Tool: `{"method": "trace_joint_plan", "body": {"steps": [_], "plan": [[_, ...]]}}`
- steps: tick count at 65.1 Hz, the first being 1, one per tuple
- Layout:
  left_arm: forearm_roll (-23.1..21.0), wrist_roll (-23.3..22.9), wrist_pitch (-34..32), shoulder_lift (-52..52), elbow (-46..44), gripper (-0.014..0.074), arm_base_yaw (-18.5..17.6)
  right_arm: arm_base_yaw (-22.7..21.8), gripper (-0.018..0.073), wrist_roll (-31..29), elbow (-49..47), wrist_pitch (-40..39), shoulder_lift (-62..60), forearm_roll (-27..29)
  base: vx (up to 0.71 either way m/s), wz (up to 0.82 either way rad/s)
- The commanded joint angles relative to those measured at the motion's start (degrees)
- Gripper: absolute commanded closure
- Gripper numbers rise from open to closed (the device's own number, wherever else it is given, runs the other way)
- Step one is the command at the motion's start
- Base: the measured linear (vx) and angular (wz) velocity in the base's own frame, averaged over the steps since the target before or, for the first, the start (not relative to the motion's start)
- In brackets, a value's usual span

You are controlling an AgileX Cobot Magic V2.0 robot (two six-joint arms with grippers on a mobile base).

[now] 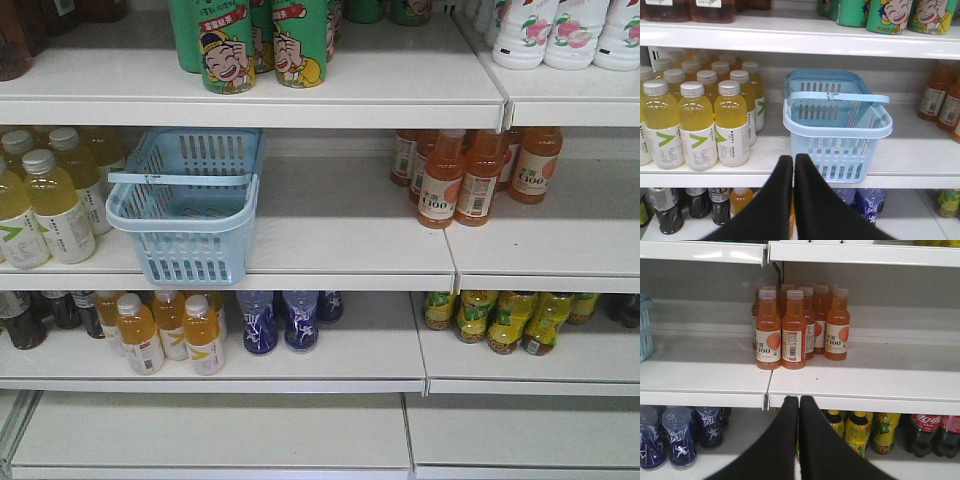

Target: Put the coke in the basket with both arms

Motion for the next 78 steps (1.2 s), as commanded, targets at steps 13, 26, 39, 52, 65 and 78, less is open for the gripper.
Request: {"method": "trace_joint_plan", "body": {"steps": [13,26,39,52,65,78], "plan": [[-0.6,-0.6,-11.6,3.2,-2.0,0.0602,-0.1,0.1,0.0568,-0.3,0.6,-4.3,-1.0,-0.4,0.00,0.00],[-0.5,-0.6,-10.8,3.2,-2.0,0.0590,-0.1,0.1,0.0568,-0.3,0.6,-4.3,-1.0,-0.4,0.00,0.00],[-0.5,-0.1,-10.9,3.2,-2.0,0.0498,-0.1,0.1,0.0568,-0.3,0.6,-4.3,-1.0,-0.4,0.00,0.00],[-0.5,-0.1,-10.9,3.2,-2.0,0.0279,-0.1,0.1,0.0568,-0.3,0.6,-4.3,-1.0,-0.4,0.00,0.00],[-0.5,-0.2,-11.3,3.2,-2.0,0.0074,-0.1,0.1,0.0568,-0.3,0.6,-4.3,-1.0,-0.4,0.00,0.00],[-3.8,-10.4,-12.5,3.7,-2.0,0.0055,-0.3,0.1,0.0568,-0.3,0.6,-4.3,-1.0,-0.4,0.00,0.00]]}}
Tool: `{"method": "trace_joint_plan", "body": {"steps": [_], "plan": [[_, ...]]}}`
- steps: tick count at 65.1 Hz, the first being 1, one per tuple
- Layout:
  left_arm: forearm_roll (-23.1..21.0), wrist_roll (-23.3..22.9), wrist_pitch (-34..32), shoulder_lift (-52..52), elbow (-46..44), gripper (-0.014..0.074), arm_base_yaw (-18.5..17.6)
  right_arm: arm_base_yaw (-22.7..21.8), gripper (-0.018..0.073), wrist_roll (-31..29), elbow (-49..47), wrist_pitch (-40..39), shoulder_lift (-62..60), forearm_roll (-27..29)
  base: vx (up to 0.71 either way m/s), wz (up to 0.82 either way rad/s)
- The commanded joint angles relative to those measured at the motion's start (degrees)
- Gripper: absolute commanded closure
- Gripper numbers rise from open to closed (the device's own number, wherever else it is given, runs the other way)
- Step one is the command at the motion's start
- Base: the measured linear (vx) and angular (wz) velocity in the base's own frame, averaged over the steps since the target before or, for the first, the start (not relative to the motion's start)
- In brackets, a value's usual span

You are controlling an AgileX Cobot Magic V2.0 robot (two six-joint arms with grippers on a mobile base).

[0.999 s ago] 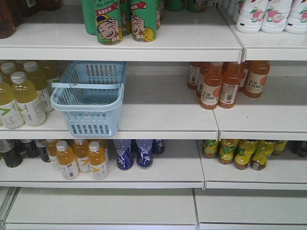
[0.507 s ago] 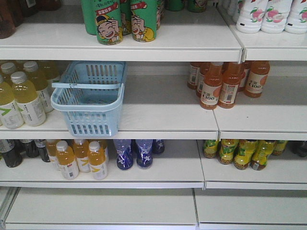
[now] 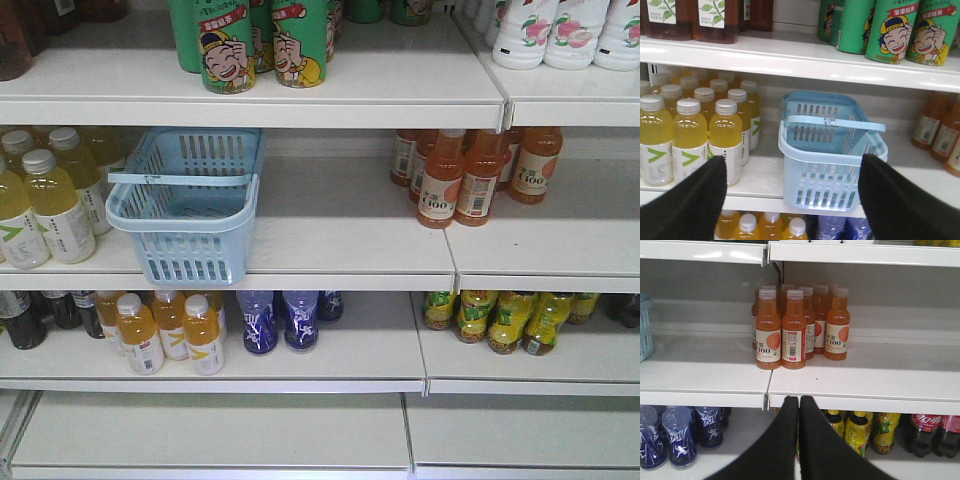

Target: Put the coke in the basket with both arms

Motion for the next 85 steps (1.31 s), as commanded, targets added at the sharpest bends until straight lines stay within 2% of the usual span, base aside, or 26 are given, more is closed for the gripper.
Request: {"method": "trace_joint_plan", "body": {"steps": [1,16,22,36,46,58,64,72,78,85], "plan": [[-2.1,-7.6,-5.6,1.1,-2.0,0.0055,-0.4,0.1,0.0568,-0.3,0.6,-4.3,-1.0,-0.4,0.00,0.00],[-2.4,-31.7,-10.9,10.1,-5.5,0.0055,-5.7,0.1,0.0568,-0.3,0.6,-4.3,-1.0,-0.4,0.00,0.00],[-2.4,-38.8,-15.5,15.6,-7.8,0.0055,-7.8,0.1,0.0568,-0.3,0.6,-4.3,-1.0,-0.4,0.00,0.00],[-2.2,-51.9,-28.9,29.5,-12.9,0.0055,-11.1,0.1,0.0568,-0.3,0.6,-4.3,-1.0,-0.4,0.00,0.00],[2.2,-62.7,-34.1,39.0,-17.0,0.0062,-11.6,0.1,0.0568,-0.3,0.6,-4.3,-1.0,-0.4,0.00,0.00],[6.1,-72.3,-36.6,48.1,-21.4,0.0077,-11.6,0.1,0.0568,-0.3,0.6,-4.3,-1.0,-0.4,0.00,0.00],[6.3,-76.1,-38.9,52.0,-23.4,0.0081,-11.6,0.1,0.0568,-0.3,0.6,-4.3,-1.0,-0.4,0.00,0.00],[6.3,-76.3,-41.8,56.9,-26.0,0.0081,-11.6,0.1,0.0568,-0.3,0.6,-4.3,-1.0,-0.4,0.00,0.00],[6.2,-76.3,-41.7,59.5,-27.4,0.0081,-11.6,0.1,0.0568,-0.3,0.6,-4.3,-1.0,-0.4,0.00,0.00],[6.1,-78.9,-41.8,62.0,-28.1,0.0081,-11.6,0.1,0.0568,-0.3,0.6,-4.3,-1.0,-0.4,0.00,0.00]]}}
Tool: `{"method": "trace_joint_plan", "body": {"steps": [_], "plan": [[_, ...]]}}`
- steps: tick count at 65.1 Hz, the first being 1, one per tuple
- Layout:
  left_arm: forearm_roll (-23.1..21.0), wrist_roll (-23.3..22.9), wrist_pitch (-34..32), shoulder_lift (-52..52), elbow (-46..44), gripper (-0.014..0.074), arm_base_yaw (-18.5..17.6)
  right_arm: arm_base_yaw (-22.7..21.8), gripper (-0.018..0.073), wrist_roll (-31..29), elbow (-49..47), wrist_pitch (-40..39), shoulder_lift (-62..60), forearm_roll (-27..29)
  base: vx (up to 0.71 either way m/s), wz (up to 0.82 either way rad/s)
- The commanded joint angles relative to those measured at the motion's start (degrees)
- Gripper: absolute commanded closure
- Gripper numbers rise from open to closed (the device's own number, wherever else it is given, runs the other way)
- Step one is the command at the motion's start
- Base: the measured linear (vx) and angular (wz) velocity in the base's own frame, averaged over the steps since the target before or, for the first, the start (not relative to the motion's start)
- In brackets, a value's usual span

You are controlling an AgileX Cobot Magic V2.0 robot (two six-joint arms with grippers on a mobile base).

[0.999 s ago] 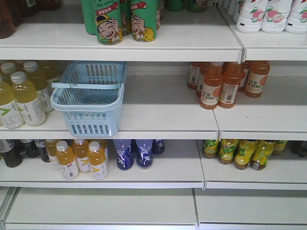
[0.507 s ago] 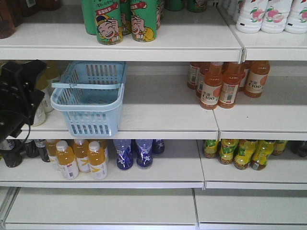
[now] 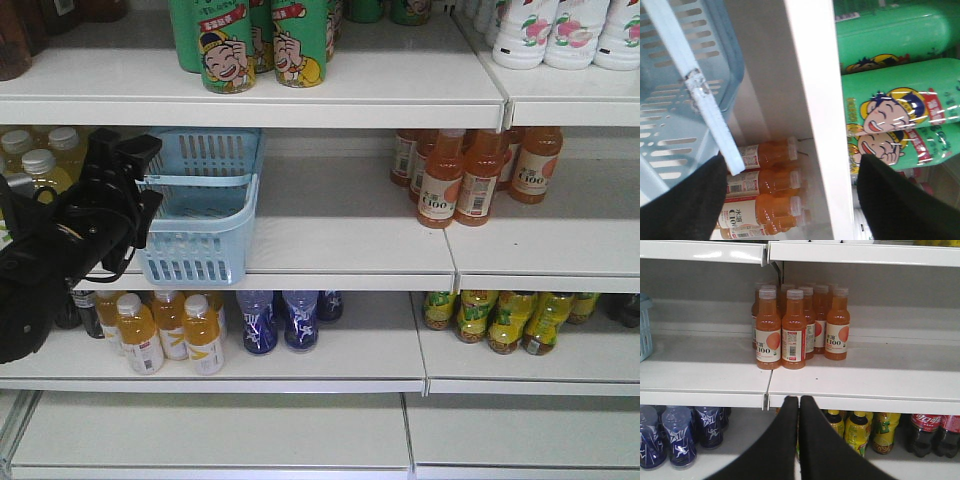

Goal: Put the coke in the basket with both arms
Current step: 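Reach the left gripper to the light-blue basket's handle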

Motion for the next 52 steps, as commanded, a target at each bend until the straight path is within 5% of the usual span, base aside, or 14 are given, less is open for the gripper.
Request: {"method": "trace_joint_plan", "body": {"steps": [1,27,52], "plan": [[0.0,-2.7,-4.8,-0.1,-2.0,0.0081,-0.2,0.1,0.0568,-0.3,0.6,-4.3,-1.0,-0.4,0.00,0.00],[1.0,-8.9,-10.4,8.8,-6.4,0.0081,-0.2,0.1,0.0568,-0.3,0.6,-4.3,-1.0,-0.4,0.00,0.00],[1.7,-10.2,-9.2,15.2,-15.1,0.0083,0.5,0.1,0.0568,-0.3,0.6,-4.3,-1.0,-0.4,0.00,0.00]]}}
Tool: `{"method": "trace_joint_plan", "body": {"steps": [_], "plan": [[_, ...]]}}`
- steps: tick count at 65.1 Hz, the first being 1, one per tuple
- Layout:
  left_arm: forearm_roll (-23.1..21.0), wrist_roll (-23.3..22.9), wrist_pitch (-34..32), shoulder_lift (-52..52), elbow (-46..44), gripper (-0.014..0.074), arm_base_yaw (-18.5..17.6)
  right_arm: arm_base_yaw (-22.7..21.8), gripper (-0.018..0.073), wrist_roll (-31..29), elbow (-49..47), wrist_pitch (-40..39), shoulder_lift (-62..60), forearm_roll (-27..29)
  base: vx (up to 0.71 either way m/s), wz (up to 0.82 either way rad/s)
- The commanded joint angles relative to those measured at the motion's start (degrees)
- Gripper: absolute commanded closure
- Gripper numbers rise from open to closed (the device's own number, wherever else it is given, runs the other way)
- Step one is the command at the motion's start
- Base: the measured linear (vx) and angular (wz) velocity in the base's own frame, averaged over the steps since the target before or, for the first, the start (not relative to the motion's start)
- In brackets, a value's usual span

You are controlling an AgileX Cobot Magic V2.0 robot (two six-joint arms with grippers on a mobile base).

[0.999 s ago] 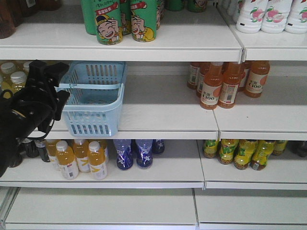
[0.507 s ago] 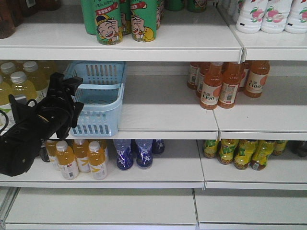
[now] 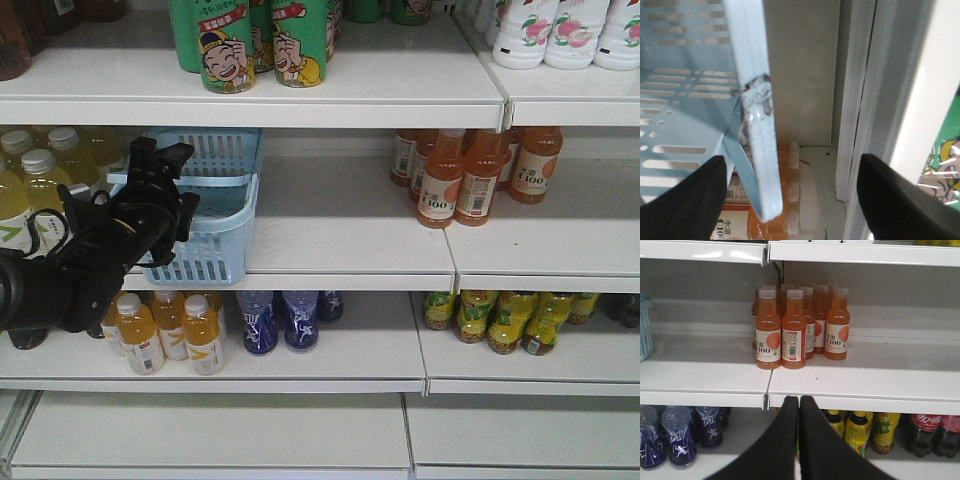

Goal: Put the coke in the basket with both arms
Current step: 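Reach the left gripper to the light-blue basket's handle, then close the left gripper on the basket handle and lift it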

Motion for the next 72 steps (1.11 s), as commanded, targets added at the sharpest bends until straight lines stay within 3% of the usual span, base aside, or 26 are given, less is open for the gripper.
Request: {"method": "trace_joint_plan", "body": {"steps": [1,12,18,22,28,33,44,58,72], "plan": [[0.3,-0.7,-3.9,-1.4,-3.5,0.0083,0.4,0.1,0.0568,-0.3,0.6,-4.3,-1.0,-0.4,0.00,0.00],[-0.9,-0.7,-4.3,-0.4,-4.9,0.0144,2.2,0.1,0.0568,-0.3,0.6,-4.3,-1.0,-0.4,0.00,0.00],[-1.0,-0.7,-6.3,-0.4,-4.6,0.0284,3.5,0.1,0.0568,-0.3,0.6,-4.3,-1.0,-0.4,0.00,0.00],[1.3,-0.7,-8.4,-0.4,-4.4,0.0421,4.3,0.1,0.0568,-0.3,0.6,-4.3,-1.0,-0.4,0.00,0.00],[8.3,-0.7,-12.8,-0.4,-4.4,0.0606,5.6,0.1,0.0568,-0.3,0.6,-4.3,-1.0,-0.4,0.00,0.00],[14.4,-1.6,-15.8,-0.4,-4.4,0.0605,6.7,0.1,0.0568,-0.3,0.6,-4.3,-1.0,-0.4,0.00,0.00],[27.8,-11.3,-20.7,-0.5,-3.5,0.0604,8.7,0.1,0.0568,-0.3,0.6,-4.3,-1.0,-0.4,0.00,0.00],[38.2,-15.2,-33.7,-0.8,0.3,0.0604,11.0,0.1,0.0568,-0.3,0.6,-4.3,-1.0,-0.4,0.00,0.00],[60.5,-19.5,-33.7,-3.1,1.5,0.0604,13.0,0.1,0.0568,-0.3,0.6,-4.3,-1.0,-0.4,0.00,0.00]]}}
